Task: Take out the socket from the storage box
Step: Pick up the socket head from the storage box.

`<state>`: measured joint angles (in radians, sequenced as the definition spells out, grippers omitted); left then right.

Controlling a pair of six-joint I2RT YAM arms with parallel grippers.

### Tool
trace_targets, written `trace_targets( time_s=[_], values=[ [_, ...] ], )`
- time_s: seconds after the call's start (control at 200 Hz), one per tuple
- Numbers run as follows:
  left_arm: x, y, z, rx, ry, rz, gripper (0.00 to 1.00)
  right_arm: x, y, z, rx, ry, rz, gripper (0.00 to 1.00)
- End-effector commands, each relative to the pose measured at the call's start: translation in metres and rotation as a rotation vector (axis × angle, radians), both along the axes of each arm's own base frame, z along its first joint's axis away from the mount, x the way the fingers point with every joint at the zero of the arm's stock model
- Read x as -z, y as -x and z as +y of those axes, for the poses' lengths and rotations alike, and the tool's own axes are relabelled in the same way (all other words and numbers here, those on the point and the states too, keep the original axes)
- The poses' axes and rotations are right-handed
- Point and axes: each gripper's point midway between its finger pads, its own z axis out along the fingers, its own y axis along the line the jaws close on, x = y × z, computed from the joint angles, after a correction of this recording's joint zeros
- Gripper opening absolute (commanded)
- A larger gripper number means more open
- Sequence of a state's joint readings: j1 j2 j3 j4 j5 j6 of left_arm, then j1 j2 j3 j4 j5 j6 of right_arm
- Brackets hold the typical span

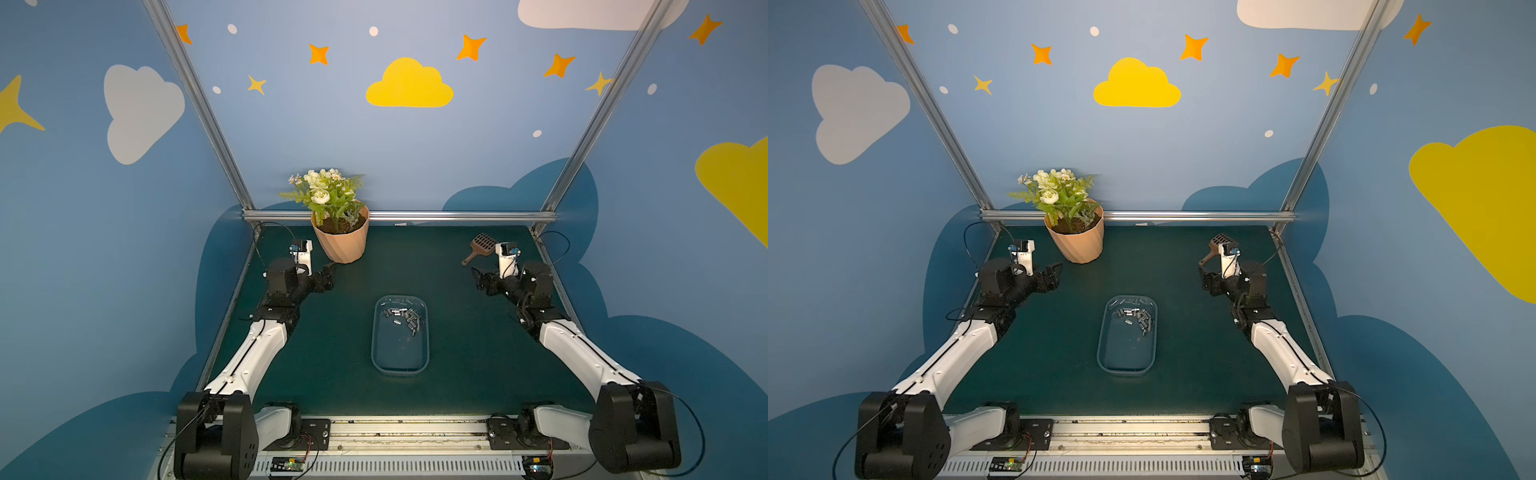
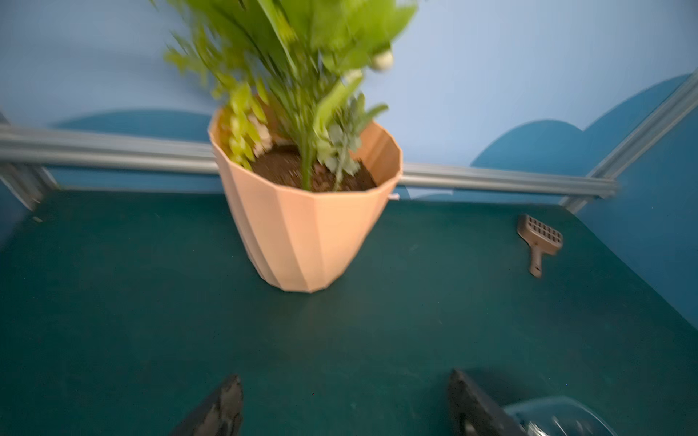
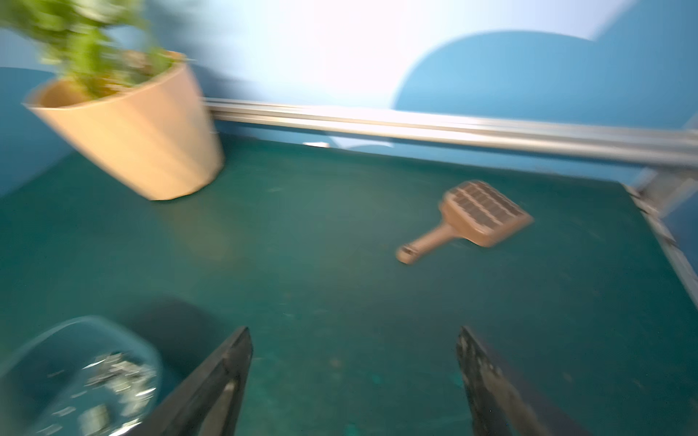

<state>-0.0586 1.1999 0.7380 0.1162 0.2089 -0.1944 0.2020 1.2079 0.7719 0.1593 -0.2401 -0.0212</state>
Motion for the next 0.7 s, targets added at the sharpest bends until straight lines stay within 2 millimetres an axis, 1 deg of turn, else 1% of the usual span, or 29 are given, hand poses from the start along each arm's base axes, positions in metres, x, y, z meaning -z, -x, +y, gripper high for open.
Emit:
trace_targets(
  time_s=[0.0, 0.055, 0.145, 0.215, 0.27, 0.33, 0.38, 0.486, 0.566, 0.696],
  values=[
    [0.027, 0.026, -0.035, 0.095, 0.147, 0.2, 0.79, 0.016, 0.04, 0.036, -0.173, 0.026, 0.196, 0.77],
    [0.031, 0.031, -0.044, 0.103, 0.165, 0.235, 0.77, 0.012, 0.05, 0.054, -0.242, 0.023, 0.217, 0.73],
    [0.039, 0.038, -0.056, 0.111, 0.2, 0.283, 0.74, 0.008, 0.067, 0.082, -0.357, 0.02, 0.245, 0.7],
    [0.043, 0.041, -0.064, 0.121, 0.226, 0.296, 0.72, 0.009, 0.077, 0.099, -0.418, 0.025, 0.264, 0.69],
    [0.049, 0.044, -0.07, 0.127, 0.239, 0.314, 0.72, 0.015, 0.083, 0.111, -0.457, 0.041, 0.286, 0.66],
    [0.058, 0.046, -0.069, 0.104, 0.244, 0.35, 0.72, 0.024, 0.09, 0.124, -0.499, 0.059, 0.323, 0.6],
    [0.066, 0.048, -0.067, 0.081, 0.248, 0.389, 0.71, 0.032, 0.095, 0.133, -0.525, 0.073, 0.355, 0.58],
    [0.077, 0.053, -0.07, 0.076, 0.264, 0.44, 0.69, 0.047, 0.103, 0.152, -0.563, 0.09, 0.402, 0.57],
    [0.083, 0.057, -0.071, 0.076, 0.274, 0.464, 0.69, 0.057, 0.11, 0.164, -0.588, 0.139, 0.431, 0.56],
    [0.095, 0.057, -0.058, -0.008, 0.232, 0.512, 0.68, 0.075, 0.118, 0.18, -0.609, 0.234, 0.476, 0.55]
  ],
)
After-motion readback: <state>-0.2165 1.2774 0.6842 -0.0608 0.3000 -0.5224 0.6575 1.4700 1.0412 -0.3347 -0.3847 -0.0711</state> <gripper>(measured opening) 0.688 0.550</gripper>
